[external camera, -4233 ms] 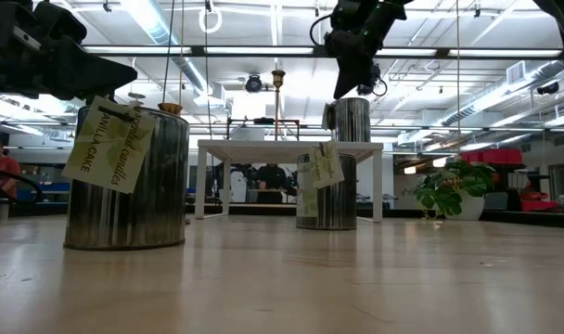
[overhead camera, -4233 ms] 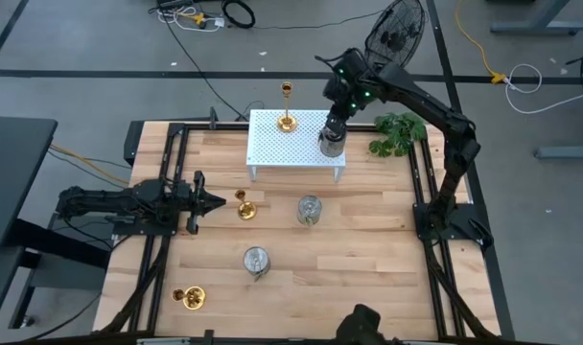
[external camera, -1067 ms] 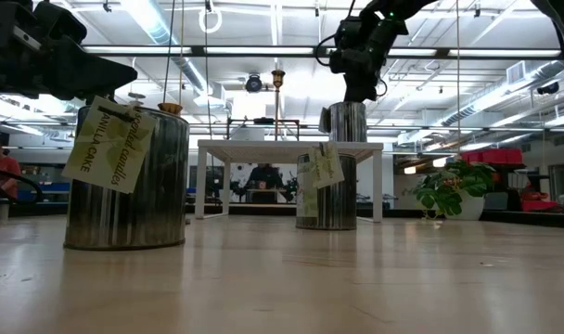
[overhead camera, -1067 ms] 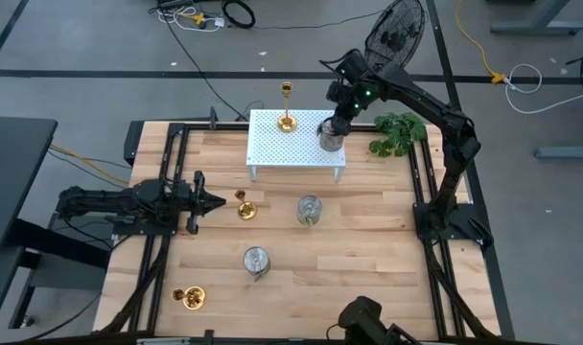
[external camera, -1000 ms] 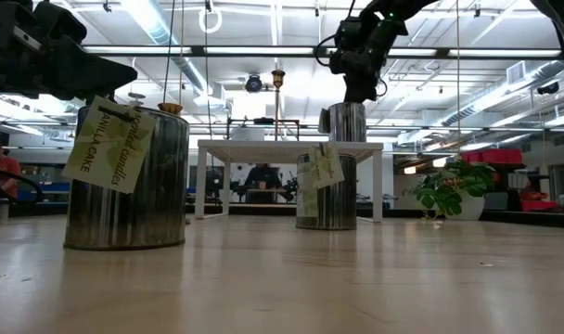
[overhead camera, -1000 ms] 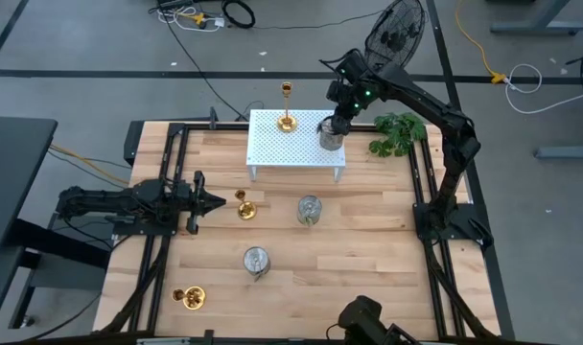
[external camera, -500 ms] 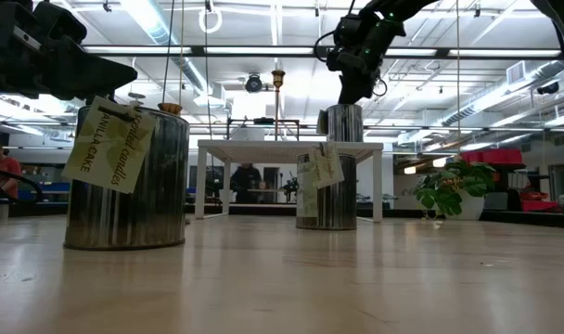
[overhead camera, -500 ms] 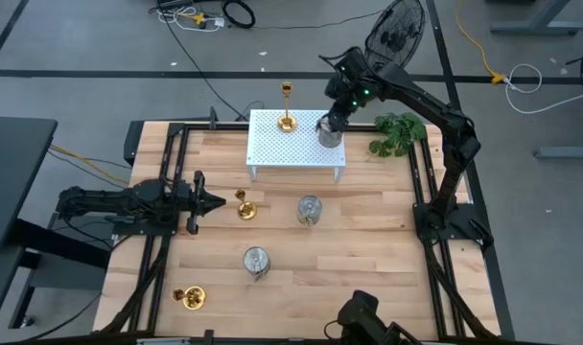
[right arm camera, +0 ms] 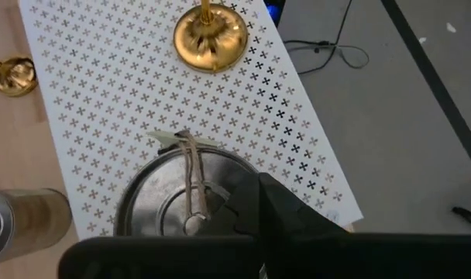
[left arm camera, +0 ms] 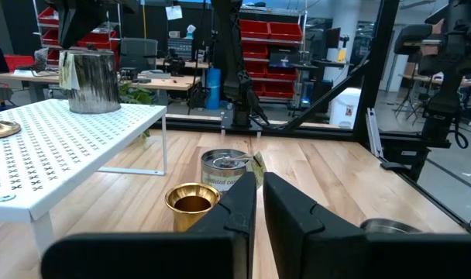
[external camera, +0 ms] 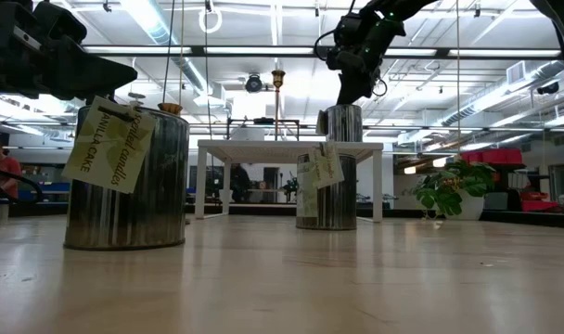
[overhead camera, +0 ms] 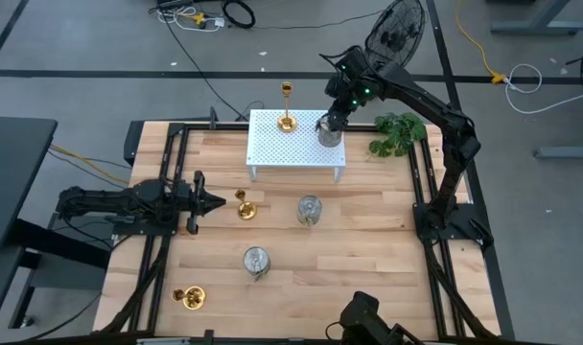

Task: Pick & Place candle stick holders
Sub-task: Adjust the scented candle can on the shelf

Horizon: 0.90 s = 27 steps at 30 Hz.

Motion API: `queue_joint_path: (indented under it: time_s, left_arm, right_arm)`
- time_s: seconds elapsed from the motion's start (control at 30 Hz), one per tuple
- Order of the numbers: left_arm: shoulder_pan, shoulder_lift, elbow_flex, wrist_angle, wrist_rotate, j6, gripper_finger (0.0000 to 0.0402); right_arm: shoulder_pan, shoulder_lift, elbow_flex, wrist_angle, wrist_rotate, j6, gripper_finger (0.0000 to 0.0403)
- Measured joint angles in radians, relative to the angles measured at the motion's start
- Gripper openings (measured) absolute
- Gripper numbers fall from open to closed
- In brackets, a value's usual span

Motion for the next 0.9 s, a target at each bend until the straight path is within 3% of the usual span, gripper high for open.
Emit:
queue_joint_path:
  time_s: [0.2, 0.37, 0.9]
  left_arm:
    - [0.000, 0.000, 0.000, 0.000, 0.000, 0.000, 0.0032]
    - [0.000, 0.000, 0.000, 0.000, 0.000, 0.000, 0.0032]
    - [0.000, 0.000, 0.000, 0.000, 0.000, 0.000, 0.0032]
  right_arm:
    - [0.000, -0.014, 0.001, -0.005, -0.099, 0.003, 0.0000]
    - [0.000, -0.014, 0.000, -0.061, -0.102, -0.002, 0.0000]
    - [-0.001, 0.001, -0.012, -0.065, 0.013, 0.000, 0.0000]
